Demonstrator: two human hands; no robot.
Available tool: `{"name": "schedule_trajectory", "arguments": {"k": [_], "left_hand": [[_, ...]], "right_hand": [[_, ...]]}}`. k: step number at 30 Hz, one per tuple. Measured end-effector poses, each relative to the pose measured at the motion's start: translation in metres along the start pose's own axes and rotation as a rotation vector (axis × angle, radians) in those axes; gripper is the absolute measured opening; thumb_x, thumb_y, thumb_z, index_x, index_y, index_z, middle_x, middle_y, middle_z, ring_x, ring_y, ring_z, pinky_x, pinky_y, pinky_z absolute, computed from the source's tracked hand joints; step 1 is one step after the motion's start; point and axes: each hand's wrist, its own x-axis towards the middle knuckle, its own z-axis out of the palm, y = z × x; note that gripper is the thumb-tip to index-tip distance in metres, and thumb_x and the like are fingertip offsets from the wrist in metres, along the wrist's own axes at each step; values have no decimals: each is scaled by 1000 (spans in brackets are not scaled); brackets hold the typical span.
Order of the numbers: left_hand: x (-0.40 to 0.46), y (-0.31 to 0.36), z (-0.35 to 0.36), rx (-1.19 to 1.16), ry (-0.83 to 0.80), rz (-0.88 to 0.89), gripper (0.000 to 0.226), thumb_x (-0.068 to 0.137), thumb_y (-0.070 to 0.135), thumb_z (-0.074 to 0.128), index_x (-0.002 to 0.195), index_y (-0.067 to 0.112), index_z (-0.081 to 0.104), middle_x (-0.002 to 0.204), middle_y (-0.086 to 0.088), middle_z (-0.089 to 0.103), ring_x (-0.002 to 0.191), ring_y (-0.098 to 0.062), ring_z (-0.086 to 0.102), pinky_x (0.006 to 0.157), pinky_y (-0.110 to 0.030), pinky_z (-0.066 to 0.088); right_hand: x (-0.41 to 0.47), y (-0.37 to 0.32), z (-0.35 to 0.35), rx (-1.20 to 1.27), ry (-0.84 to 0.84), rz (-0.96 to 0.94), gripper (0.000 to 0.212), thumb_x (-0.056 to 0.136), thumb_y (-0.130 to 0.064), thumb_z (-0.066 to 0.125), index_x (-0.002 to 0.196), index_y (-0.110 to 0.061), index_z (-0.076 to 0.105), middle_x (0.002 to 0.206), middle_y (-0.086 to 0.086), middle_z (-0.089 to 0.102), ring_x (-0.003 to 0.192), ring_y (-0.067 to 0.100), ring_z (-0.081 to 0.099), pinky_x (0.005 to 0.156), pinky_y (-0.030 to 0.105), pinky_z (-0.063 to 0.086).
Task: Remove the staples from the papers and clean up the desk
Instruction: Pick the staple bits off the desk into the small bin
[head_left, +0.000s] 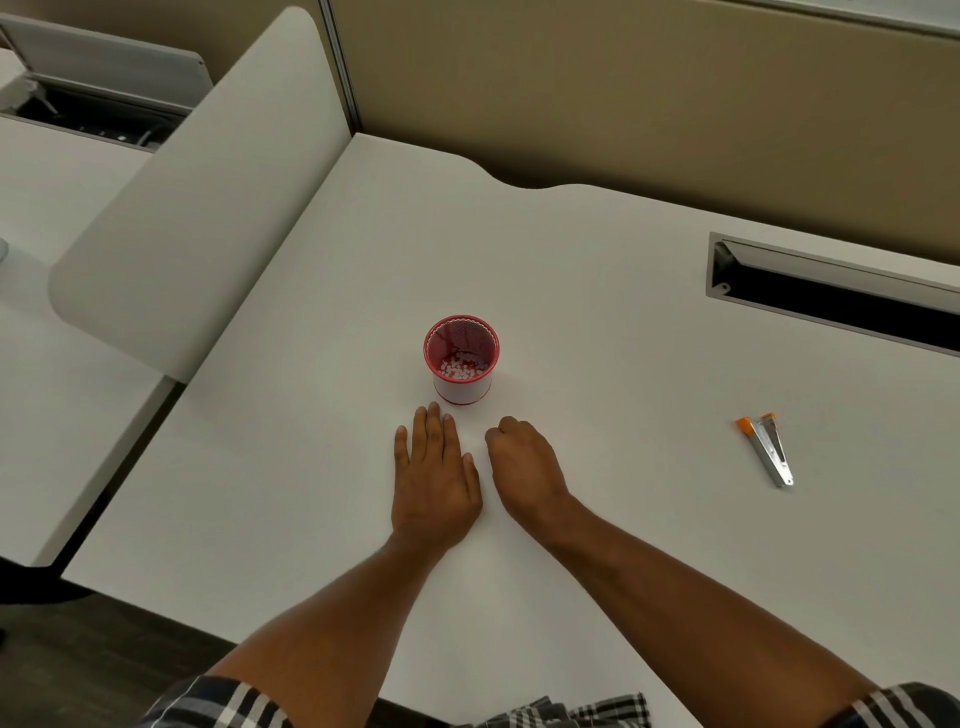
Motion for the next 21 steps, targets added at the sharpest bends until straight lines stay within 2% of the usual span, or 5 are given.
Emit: {"name": "schedule_trajectory", "arguments": {"k": [2, 8, 14, 18, 21], "left_hand": [[0, 0, 0, -2, -2, -3, 67, 98, 39, 14, 153, 3, 26, 163, -18, 20, 153, -32, 14, 123, -54, 15], [0, 1, 0, -3, -8, -5, 68, 99, 40, 12, 154, 4, 25, 164, -17, 19, 153, -31, 13, 123, -53, 15], [-1, 1, -3, 2, 2, 1, 64, 99, 36, 22, 152, 1, 30, 162, -19, 24, 152, -32, 17, 123, -54, 16], [-1, 2, -4, 9, 15, 5, 63, 98, 33, 27, 150, -1, 33, 159, -22, 29, 151, -34, 21, 121, -55, 19], [-1, 2, -4, 18, 10, 7, 62, 98, 32, 28, 149, -2, 33, 159, -23, 29, 150, -35, 21, 121, -55, 18]], "right_hand": [[1, 0, 1, -6, -31, -2, 17, 96, -8, 48, 104, -1, 61, 106, 17, 62, 94, 27, 57, 79, 33, 44], [3, 2, 0, -23, -50, -39, 21, 97, -9, 47, 115, -5, 56, 113, 14, 60, 99, 25, 55, 83, 31, 45], [7, 10, 0, 88, -25, -7, 17, 92, -4, 49, 104, -6, 61, 103, 12, 64, 89, 22, 57, 74, 28, 44], [15, 31, -20, 650, 10, 386, 15, 83, -4, 60, 91, -11, 71, 87, 1, 70, 78, 16, 63, 70, 24, 49], [22, 35, -48, 1243, -28, 613, 11, 80, 4, 67, 85, -5, 70, 78, 8, 67, 74, 21, 60, 70, 29, 53]]}}
